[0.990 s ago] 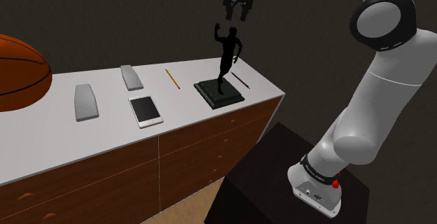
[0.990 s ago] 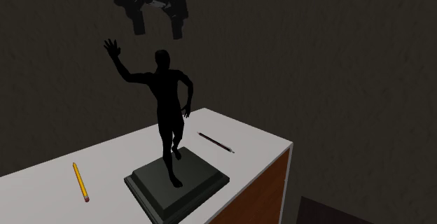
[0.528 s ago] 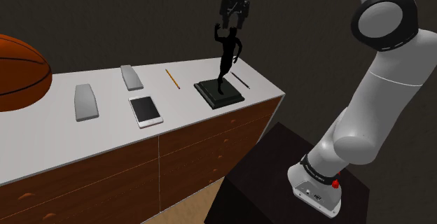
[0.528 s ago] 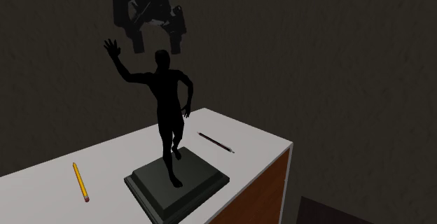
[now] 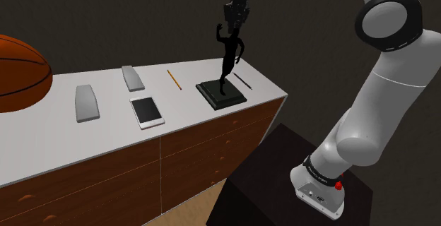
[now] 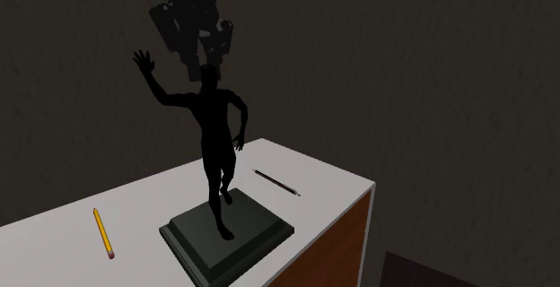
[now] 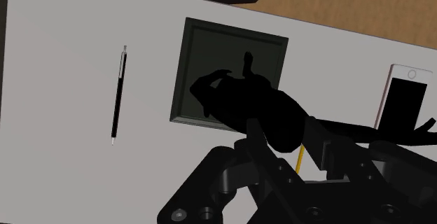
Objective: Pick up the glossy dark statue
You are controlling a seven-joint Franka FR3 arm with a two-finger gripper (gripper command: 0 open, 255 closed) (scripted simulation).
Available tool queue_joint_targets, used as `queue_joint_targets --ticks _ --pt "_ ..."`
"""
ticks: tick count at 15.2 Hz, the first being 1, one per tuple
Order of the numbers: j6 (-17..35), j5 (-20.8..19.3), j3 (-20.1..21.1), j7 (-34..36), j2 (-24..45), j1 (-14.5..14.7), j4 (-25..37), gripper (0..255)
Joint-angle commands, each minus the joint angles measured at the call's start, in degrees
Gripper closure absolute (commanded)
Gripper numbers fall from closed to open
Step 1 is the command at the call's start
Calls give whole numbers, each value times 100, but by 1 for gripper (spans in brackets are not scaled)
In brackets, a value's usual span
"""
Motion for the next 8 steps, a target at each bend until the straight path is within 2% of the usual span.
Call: queue_joint_targets --ticks 1,4,8 --pt "2 1 0 -1 2 0 -2 255" --pt "9 0 0 0 -4 1 -15 255" --pt "-360 20 -4 21 132 -16 491 255"
